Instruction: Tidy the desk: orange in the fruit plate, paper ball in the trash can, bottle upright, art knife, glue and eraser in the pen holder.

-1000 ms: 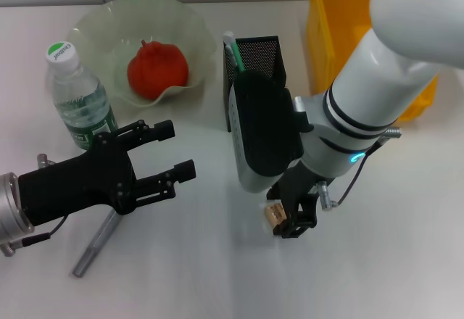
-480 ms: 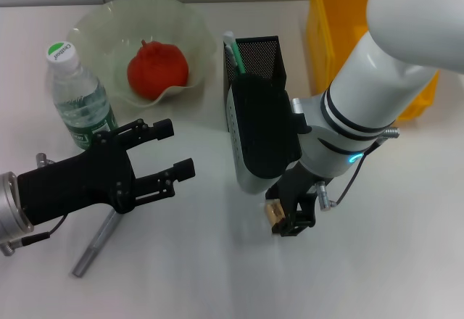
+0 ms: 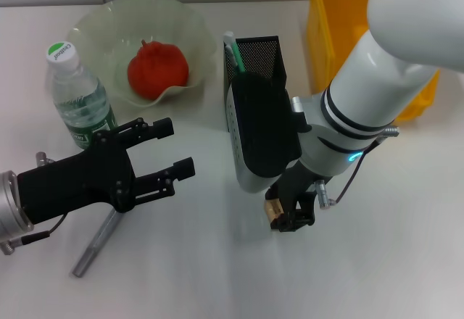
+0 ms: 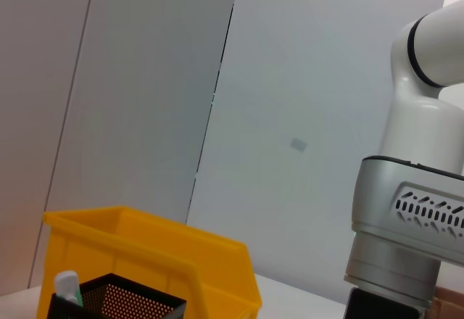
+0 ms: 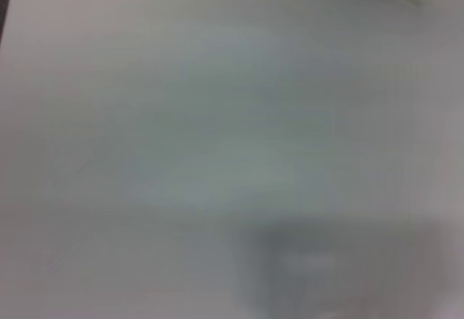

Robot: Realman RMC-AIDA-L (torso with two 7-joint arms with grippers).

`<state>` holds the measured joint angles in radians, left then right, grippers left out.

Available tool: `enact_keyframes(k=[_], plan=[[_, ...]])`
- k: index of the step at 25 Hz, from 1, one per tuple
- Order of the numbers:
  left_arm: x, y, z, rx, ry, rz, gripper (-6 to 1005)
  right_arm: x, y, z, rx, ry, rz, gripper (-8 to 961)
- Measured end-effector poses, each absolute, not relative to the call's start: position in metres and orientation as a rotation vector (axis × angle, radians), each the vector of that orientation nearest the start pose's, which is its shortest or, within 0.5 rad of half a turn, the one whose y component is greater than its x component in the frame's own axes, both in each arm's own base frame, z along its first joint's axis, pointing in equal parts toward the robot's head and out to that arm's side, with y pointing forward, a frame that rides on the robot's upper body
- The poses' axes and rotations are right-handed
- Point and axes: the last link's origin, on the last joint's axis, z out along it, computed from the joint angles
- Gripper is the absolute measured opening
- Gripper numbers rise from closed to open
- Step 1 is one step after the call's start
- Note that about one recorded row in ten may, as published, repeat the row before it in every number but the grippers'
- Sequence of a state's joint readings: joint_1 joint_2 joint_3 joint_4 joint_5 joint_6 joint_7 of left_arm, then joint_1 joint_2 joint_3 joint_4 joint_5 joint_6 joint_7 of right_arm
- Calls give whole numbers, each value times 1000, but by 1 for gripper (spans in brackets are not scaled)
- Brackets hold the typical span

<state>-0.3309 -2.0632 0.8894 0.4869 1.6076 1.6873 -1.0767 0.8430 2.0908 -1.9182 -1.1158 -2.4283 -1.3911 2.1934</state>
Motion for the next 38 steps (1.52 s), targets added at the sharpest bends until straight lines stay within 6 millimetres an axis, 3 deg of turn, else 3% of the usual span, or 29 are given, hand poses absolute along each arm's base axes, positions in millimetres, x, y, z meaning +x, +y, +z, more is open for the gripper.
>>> enact_keyframes(k=[4, 9, 19, 20, 21, 24, 25, 26, 31, 34, 38], plan=[[-281, 262, -13, -2610, -510, -1076, 770, 122, 324, -109, -3016, -181, -845, 432], [-281, 262, -12, -2609, -509, -1076, 770, 118, 327, -95, -3008, -94, -675, 420], [-281, 263, -11, -2601, -506, -1081, 770, 126, 343, -52, -2980, 189, -10, 410], [-281, 263, -11, -2601, -506, -1081, 770, 132, 345, -46, -2942, 229, 135, 410], [-281, 263, -12, -2600, -509, -1081, 770, 132, 345, -46, -2942, 229, 135, 410], [-281, 263, -12, -2599, -512, -1079, 770, 140, 348, -41, -2863, 294, 372, 409], [-282, 264, -12, -2597, -515, -1075, 770, 148, 351, -39, -2801, 329, 522, 409], [-282, 264, -12, -2597, -515, -1076, 770, 148, 351, -39, -2801, 329, 522, 409], [-281, 264, -13, -2598, -515, -1076, 770, 172, 359, -35, -2609, 459, 866, 409], [-281, 264, -13, -2598, -516, -1076, 770, 184, 361, -34, -2505, 452, 964, 408], [-282, 264, -13, -2600, -517, -1073, 770, 202, 363, -37, -2451, 461, 931, 408]])
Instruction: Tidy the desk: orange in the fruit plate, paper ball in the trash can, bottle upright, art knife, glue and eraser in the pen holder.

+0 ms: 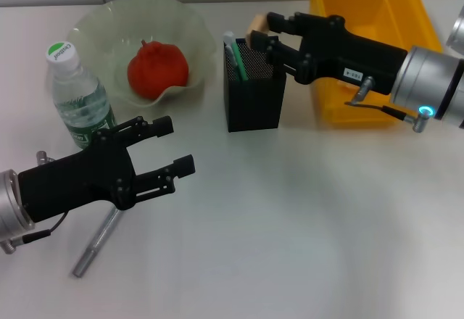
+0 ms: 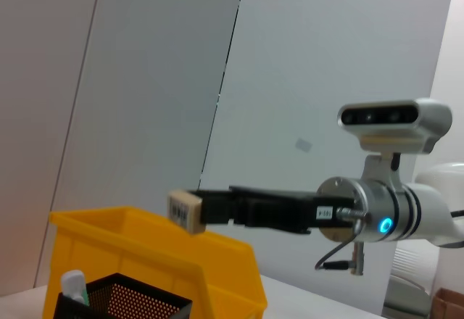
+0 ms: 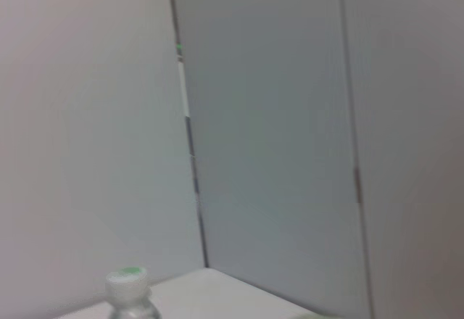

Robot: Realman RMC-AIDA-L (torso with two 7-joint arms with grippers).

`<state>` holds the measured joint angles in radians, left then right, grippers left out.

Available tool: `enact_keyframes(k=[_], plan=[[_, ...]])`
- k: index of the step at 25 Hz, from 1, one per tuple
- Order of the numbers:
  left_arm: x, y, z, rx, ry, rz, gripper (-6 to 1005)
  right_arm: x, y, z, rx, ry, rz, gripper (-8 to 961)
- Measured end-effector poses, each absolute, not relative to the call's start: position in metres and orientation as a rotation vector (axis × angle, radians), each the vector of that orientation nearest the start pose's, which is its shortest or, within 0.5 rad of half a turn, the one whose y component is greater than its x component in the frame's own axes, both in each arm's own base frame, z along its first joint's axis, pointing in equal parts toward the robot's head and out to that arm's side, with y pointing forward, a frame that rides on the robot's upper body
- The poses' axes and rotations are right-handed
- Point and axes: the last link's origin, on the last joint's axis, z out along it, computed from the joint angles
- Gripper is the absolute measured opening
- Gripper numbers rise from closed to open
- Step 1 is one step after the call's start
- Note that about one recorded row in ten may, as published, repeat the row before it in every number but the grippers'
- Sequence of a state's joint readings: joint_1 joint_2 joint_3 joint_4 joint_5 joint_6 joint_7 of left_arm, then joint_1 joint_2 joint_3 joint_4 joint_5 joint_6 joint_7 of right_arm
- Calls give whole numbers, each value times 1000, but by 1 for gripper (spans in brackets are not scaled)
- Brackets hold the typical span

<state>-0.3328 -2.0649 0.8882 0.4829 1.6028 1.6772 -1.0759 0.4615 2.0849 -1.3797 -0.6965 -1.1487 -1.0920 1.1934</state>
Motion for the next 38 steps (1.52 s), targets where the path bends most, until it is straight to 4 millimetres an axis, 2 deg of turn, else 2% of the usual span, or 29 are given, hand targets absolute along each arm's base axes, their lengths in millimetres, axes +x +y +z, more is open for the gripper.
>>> enact_keyframes(k=[2, 7, 29, 38], plan=[[-282, 263, -14, -2599, -518, -1074, 770, 213, 365, -38, -2427, 480, 901, 408], [-282, 263, -14, -2599, -518, -1074, 769, 222, 367, -41, -2399, 501, 859, 408], [-279, 266, -14, -2606, -505, -1077, 769, 216, 375, -54, -2445, 472, 806, 408], [-279, 266, -14, -2608, -503, -1076, 769, 214, 376, -54, -2450, 462, 803, 473]])
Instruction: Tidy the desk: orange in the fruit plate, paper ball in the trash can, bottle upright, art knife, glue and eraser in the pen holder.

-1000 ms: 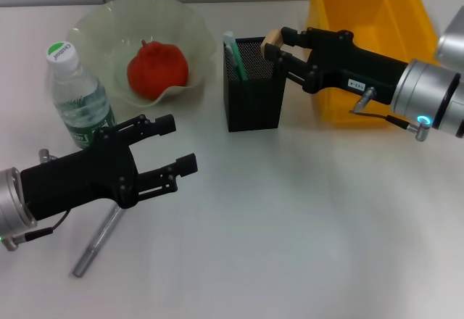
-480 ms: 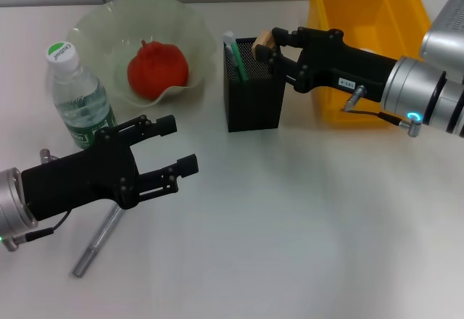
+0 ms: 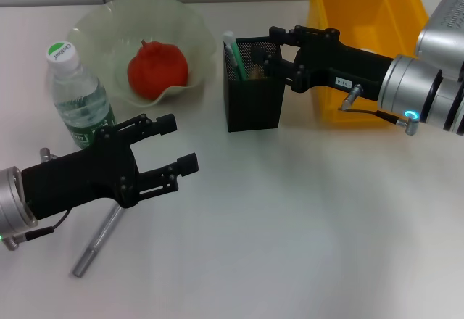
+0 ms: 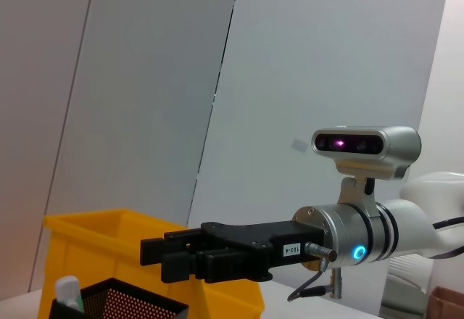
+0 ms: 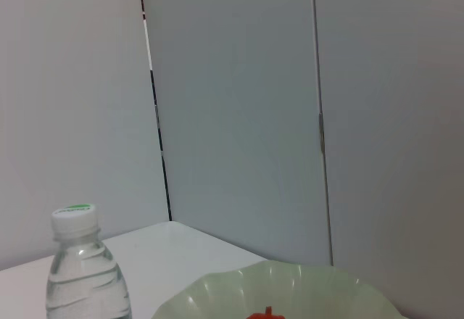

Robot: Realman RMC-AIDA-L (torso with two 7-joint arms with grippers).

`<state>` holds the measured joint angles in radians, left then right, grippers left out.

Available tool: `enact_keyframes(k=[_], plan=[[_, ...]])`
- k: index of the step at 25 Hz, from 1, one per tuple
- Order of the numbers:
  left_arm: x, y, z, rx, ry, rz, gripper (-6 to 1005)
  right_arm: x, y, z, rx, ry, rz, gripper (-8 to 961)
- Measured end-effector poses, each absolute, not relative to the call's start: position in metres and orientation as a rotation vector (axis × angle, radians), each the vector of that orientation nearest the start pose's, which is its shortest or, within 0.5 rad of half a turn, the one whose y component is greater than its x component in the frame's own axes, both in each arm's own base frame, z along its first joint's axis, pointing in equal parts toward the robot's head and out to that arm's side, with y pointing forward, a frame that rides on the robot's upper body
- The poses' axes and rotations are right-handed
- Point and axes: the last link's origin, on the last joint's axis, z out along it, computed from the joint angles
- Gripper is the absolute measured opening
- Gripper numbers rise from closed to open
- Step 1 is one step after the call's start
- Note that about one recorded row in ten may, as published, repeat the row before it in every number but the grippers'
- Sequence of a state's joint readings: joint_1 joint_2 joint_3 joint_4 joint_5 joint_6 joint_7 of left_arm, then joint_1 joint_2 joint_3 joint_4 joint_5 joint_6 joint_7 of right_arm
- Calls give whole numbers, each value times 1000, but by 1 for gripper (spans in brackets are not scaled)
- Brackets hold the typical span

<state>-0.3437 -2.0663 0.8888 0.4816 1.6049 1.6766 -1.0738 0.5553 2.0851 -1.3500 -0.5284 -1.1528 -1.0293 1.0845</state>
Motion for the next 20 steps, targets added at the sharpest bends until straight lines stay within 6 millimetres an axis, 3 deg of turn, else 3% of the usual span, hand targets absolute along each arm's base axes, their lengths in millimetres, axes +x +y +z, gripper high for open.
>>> enact_keyframes(k=[11, 20], plan=[[-279, 267, -14, -2603, -504, -1077, 769, 213, 375, -53, -2448, 459, 826, 494], [-280, 266, -12, -2591, -506, -1085, 769, 209, 343, -48, -2481, 464, 1089, 510]])
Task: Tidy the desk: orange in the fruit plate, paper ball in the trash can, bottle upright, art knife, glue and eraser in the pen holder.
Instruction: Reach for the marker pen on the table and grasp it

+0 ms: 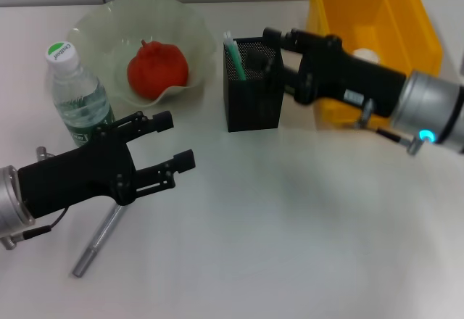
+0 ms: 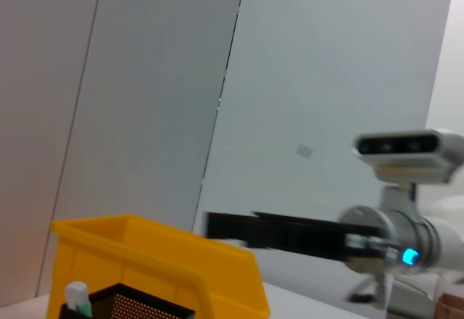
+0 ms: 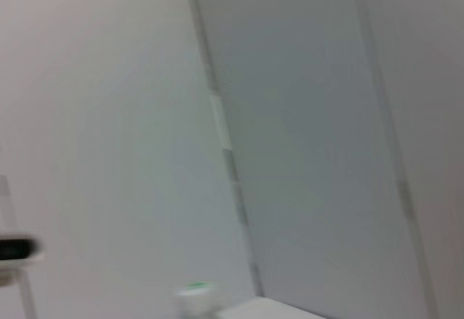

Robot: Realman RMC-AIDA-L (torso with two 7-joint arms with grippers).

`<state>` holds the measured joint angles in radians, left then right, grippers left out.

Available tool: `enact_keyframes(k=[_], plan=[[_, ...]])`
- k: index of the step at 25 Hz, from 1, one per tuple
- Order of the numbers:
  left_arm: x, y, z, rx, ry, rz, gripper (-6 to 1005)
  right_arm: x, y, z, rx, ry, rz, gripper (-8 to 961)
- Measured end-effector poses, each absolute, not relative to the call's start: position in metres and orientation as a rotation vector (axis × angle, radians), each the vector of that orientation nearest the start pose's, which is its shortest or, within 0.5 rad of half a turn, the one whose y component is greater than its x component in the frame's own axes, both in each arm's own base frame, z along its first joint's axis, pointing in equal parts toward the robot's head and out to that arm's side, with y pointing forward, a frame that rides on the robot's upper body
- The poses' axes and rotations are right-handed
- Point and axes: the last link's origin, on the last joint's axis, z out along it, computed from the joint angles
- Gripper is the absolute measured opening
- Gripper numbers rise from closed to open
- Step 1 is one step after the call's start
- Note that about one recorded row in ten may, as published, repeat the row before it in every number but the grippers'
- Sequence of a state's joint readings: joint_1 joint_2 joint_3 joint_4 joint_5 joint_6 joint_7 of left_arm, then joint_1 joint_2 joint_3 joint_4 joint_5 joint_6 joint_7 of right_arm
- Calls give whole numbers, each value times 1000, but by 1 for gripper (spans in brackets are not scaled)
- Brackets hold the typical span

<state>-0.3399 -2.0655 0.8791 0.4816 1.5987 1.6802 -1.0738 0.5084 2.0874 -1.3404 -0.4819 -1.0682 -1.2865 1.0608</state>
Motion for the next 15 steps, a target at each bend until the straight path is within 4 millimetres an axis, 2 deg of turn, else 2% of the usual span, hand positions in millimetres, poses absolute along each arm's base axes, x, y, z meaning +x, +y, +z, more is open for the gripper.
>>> enact_keyframes(k=[6, 12, 15], plan=[[-284, 264, -5, -2571, -513, -1092, 769, 216, 310, -54, -2563, 310, 1168, 520], [-290, 256, 5, -2555, -520, -1114, 769, 231, 277, -60, -2692, 266, 1144, 531], [-293, 253, 7, -2553, -526, -1115, 769, 236, 271, -64, -2716, 275, 1113, 536]])
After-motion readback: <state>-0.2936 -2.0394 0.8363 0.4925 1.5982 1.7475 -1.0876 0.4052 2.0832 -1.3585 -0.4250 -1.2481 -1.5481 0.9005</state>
